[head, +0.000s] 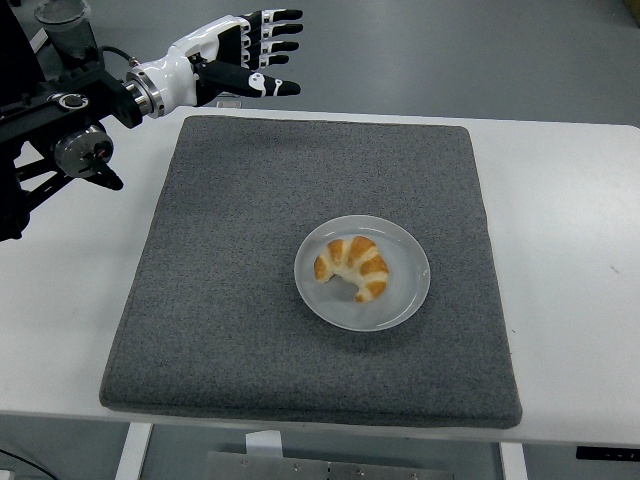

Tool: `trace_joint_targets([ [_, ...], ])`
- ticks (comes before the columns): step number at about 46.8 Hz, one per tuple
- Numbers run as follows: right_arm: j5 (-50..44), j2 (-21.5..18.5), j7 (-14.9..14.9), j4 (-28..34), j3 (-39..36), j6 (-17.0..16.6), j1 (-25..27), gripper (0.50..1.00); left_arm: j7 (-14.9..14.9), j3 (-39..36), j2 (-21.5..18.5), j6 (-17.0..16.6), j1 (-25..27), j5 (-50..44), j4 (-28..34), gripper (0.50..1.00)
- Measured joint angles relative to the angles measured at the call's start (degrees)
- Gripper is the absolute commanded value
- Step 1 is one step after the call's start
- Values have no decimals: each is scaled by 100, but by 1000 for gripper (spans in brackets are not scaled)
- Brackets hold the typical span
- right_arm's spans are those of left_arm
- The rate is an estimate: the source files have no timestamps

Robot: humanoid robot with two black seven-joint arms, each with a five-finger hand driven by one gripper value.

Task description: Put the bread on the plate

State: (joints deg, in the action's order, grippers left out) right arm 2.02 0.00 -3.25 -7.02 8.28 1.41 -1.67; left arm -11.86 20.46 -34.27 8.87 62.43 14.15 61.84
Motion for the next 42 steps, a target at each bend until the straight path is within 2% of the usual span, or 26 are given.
trace_joint_targets([
  [13,0,0,1,-1,-1,0,-1,930,37,-13,-211,86,-37,-1082,-599,994],
  [24,0,0,0,-1,-1,0,-3,930,71,42,-227,84,-188,-2081,-672,994],
  [29,0,0,0,-1,-2,0,-6,930,129,257,-272,80,-360,-2459,-675,994],
  [42,0,0,1,0,-2,0,-1,930,314,1110,-257,80,-962,-2564,-674,994],
])
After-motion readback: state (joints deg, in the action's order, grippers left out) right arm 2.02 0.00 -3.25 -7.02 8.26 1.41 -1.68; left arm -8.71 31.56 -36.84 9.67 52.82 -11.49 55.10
